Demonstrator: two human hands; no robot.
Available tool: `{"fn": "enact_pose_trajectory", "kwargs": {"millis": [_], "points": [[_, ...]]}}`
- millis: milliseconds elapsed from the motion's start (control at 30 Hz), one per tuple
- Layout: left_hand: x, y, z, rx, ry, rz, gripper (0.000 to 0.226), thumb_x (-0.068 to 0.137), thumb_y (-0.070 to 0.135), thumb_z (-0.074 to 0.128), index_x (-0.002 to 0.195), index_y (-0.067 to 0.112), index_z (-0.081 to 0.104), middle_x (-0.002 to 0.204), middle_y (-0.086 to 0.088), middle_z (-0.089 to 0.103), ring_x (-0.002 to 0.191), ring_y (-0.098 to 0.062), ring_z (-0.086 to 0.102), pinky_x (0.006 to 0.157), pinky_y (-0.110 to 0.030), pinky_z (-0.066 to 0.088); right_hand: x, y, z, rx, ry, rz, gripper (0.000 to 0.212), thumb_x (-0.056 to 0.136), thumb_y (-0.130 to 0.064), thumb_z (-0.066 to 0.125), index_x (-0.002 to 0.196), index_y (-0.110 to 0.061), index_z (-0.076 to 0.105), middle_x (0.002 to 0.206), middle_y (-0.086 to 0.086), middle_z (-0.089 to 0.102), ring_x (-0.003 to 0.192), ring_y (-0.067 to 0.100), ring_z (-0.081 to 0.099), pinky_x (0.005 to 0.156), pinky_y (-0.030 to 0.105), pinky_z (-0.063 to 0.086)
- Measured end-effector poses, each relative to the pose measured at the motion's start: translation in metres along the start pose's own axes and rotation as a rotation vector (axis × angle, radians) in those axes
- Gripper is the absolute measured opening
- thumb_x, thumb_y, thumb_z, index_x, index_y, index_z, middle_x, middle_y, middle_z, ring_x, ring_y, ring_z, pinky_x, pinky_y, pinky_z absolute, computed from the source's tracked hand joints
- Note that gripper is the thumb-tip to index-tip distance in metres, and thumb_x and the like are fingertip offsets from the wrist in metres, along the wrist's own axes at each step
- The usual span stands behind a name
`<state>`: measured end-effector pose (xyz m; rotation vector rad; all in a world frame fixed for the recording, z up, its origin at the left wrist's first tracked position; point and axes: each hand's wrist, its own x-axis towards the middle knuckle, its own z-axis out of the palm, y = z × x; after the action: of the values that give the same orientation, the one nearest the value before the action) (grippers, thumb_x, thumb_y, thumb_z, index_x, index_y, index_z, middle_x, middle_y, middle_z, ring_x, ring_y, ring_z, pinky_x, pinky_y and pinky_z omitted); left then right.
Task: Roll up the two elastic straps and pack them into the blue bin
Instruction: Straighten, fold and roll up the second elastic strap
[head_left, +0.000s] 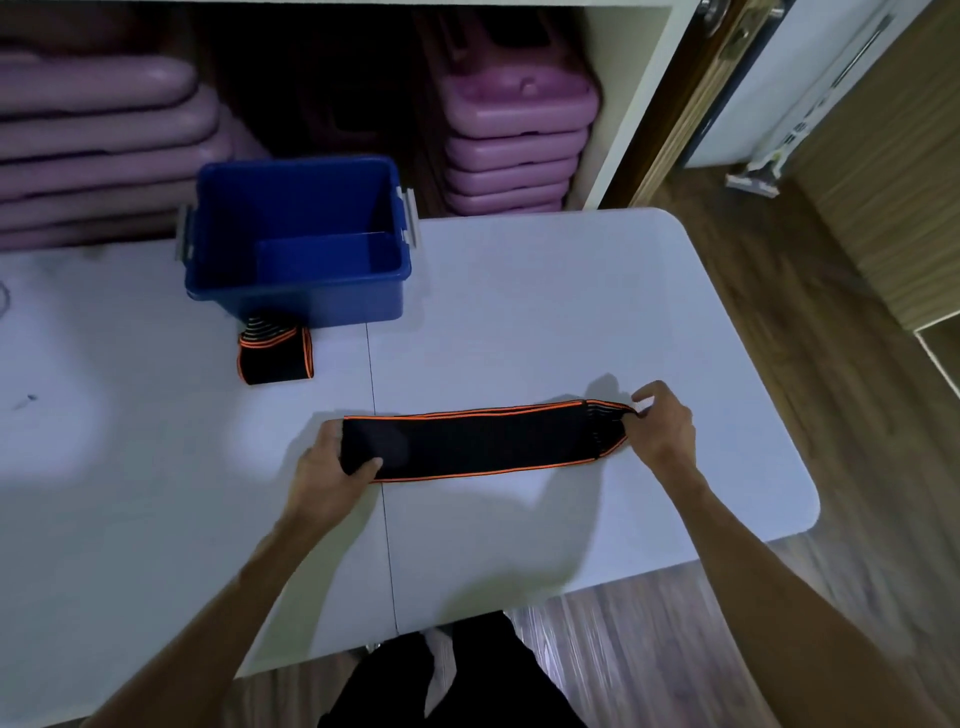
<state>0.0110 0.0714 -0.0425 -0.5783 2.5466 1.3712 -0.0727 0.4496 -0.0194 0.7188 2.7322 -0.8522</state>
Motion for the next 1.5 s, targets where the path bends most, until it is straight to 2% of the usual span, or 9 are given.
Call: {"fn": "enact_pose_trajectory", "kwargs": {"millis": [167,500,633,733,833,900,1067,1300,1500], "points": [[0.001,0.009,0.006,0.080,0.050,-0.017,0.040,0.081,0.038,0.069,0.114,0.019,0.057,0.108,0.000,0.044,0.101,-0.024,0.054,0.092,-0.039,0.045,0.010,0.002,-0.001,0.004,0.007,0.020,0.028,0.084,-0.002,0.055,0.107,-0.013,0.064,0.098,0.013,0.069,0.078,0.028,0.065,0.063,0.032,0.052],[0.017,0.050,0.001,-0.417,-0.273,-0.457,0.035,0.096,0.039,0.047,0.099,0.011,0.068,0.099,-0.008,0.071,0.085,-0.023,0.066,0.070,-0.030,0.050,0.020,-0.003,-0.004,0.046,0.039,-0.017,0.025,0.084,0.002,0.051,0.099,-0.007,0.069,0.088,0.008,0.066,0.074,0.026,0.062,0.064,0.030,0.047],[0.011,0.047,0.005,-0.459,-0.285,-0.366,0.025,0.093,0.001,0.043,0.098,0.005,0.067,0.110,-0.017,0.066,0.081,-0.028,0.071,0.070,-0.033,0.058,0.026,0.000,-0.007,0.031,0.035,-0.024,0.024,0.084,0.001,0.052,0.098,-0.009,0.068,0.087,0.010,0.066,0.066,0.022,0.060,0.058,0.026,0.045],[0.000,0.040,0.010,-0.102,-0.309,-0.068,0.040,0.077,-0.005,0.062,0.111,0.015,0.057,0.124,-0.011,0.055,0.110,-0.029,0.058,0.080,-0.026,0.052,0.030,0.001,-0.011,0.020,0.040,-0.030,0.022,0.083,0.000,0.053,0.097,-0.009,0.067,0.085,0.010,0.066,0.064,0.021,0.059,0.053,0.023,0.042],[-0.006,0.030,0.017,0.436,-0.295,0.208,0.115,0.063,0.032,0.083,0.150,0.022,0.008,0.154,-0.006,0.017,0.136,-0.030,0.023,0.105,-0.044,0.034,0.034,0.002,-0.014,0.003,0.039,-0.029,0.021,0.083,-0.001,0.053,0.098,-0.009,0.066,0.085,0.011,0.067,0.066,0.025,0.062,0.055,0.026,0.046],[0.002,0.021,0.019,0.624,-0.266,0.375,0.132,0.056,0.045,0.083,0.150,0.025,-0.006,0.160,-0.001,0.003,0.143,-0.026,0.012,0.110,-0.047,0.028,0.037,0.003,-0.015,-0.007,0.032,-0.037,0.021,0.084,-0.001,0.053,0.098,-0.009,0.066,0.083,0.011,0.066,0.067,0.027,0.064,0.059,0.029,0.050],[0.025,0.028,0.015,0.721,-0.329,0.556,0.105,0.065,0.042,0.071,0.149,0.023,0.012,0.137,-0.001,0.038,0.123,-0.021,0.037,0.103,-0.039,0.037,0.045,-0.001,-0.015,-0.018,0.014,-0.056,0.020,0.083,-0.001,0.054,0.097,-0.010,0.066,0.079,0.012,0.068,0.064,0.030,0.068,0.065,0.040,0.060],[0.004,-0.009,-0.036,0.744,-0.254,0.464,0.094,0.056,0.045,0.069,0.138,0.029,0.027,0.115,-0.001,0.045,0.101,-0.020,0.043,0.087,-0.034,0.041,0.040,-0.048,0.013,-0.018,-0.094,-0.170,0.011,0.083,-0.012,0.061,0.093,-0.014,0.066,0.078,0.008,0.070,0.064,0.021,0.066,0.054,0.029,0.052],[-0.028,-0.056,-0.091,0.741,-0.142,0.278,0.092,0.055,0.049,0.063,0.138,0.030,0.031,0.122,0.000,0.045,0.108,-0.023,0.046,0.091,-0.037,0.041,0.025,-0.130,0.069,-0.060,-0.163,-0.294,0.014,0.080,-0.017,0.061,0.093,-0.018,0.066,0.085,0.001,0.067,0.076,0.025,0.065,0.062,0.029,0.050]]}}
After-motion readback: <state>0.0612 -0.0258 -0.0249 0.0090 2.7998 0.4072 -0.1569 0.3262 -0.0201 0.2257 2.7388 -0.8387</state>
